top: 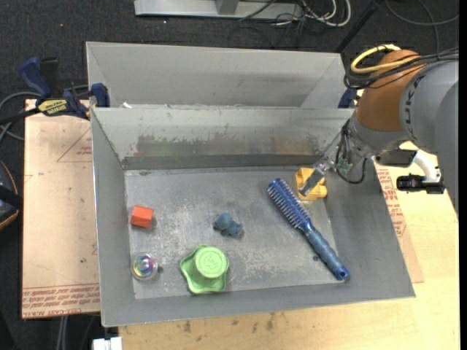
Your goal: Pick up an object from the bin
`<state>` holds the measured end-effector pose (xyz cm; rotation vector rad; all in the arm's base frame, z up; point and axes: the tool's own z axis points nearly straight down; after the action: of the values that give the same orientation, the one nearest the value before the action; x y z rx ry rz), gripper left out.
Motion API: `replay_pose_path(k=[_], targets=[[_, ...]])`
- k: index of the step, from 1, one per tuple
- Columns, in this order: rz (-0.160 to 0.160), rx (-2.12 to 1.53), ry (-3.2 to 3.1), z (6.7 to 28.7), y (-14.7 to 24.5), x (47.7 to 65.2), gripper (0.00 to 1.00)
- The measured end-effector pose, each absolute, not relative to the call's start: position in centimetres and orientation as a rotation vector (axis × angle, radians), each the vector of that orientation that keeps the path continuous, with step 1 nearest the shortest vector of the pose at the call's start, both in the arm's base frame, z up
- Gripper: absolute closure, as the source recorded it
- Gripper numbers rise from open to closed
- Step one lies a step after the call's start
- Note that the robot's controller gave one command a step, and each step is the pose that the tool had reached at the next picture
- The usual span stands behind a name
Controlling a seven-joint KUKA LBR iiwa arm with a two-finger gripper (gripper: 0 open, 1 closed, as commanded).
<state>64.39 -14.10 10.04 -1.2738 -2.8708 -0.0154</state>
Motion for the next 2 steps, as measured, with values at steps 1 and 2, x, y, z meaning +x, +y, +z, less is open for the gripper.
replay_pose_path(k=[1,2], targets=[[-0.046,-1.381,-2.822,7.95,-13.73,65.58,0.0],[-0.037,-1.285,-2.86,7.76,-13.91,65.89,0.0]])
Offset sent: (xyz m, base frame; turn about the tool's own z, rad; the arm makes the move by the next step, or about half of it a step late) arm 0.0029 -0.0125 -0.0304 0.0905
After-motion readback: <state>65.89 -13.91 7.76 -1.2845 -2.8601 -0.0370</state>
